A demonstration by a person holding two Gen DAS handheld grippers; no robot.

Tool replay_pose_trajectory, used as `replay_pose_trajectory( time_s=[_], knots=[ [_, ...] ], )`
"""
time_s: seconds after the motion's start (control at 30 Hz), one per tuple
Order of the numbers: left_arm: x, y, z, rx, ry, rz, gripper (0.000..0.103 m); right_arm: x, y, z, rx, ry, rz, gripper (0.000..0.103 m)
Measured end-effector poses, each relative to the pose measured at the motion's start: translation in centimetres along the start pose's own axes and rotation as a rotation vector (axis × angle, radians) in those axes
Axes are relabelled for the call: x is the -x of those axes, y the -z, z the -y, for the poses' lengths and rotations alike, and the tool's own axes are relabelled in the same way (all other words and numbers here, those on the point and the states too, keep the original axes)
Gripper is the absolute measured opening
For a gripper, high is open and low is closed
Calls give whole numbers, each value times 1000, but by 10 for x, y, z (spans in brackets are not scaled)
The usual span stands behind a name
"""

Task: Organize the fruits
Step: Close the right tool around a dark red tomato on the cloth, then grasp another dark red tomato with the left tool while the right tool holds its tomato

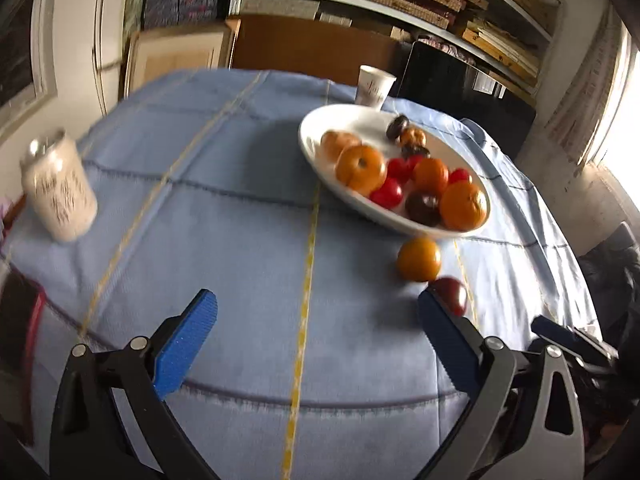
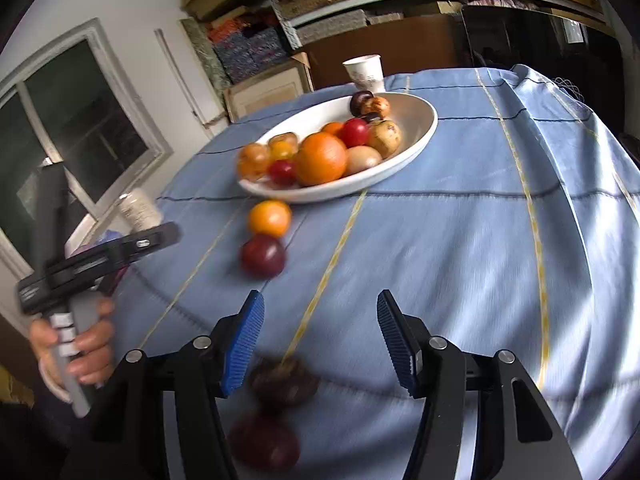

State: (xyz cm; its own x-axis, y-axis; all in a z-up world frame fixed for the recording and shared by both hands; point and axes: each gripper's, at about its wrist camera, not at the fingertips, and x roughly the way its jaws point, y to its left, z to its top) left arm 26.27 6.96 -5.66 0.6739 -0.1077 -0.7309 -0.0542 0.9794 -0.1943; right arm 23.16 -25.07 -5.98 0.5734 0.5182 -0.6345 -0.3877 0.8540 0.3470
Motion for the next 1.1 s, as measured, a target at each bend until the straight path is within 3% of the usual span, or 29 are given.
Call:
replay_pose_trajectory(
  time_s=[0.17, 0.33, 0.53, 0.77, 0.97, 1.03, 1.1],
  knots=[
    [6, 7, 1, -18, -19, 25, 98, 23, 27, -9, -58, -70, 26, 60],
    [7, 8, 13, -70, -27, 23, 98, 29, 47, -14, -85, -85, -7, 60],
    [7, 12, 22, -109, -13, 9, 98, 19, 48, -29, -21, 19, -65, 60],
    [7, 14, 20, -106, -9, 2, 98, 10, 50, -33, 6, 71, -112, 59],
    [9, 15, 20, -108, -13, 7, 98, 6, 50, -36, 20, 77, -129, 38],
    [9, 15, 20, -106, -17, 6, 98, 8, 48, -41, 50, 90, -143, 38],
    [8, 15, 19, -104, -24, 7, 98, 17, 40, -40, 28, 25, -133, 38]
  ],
)
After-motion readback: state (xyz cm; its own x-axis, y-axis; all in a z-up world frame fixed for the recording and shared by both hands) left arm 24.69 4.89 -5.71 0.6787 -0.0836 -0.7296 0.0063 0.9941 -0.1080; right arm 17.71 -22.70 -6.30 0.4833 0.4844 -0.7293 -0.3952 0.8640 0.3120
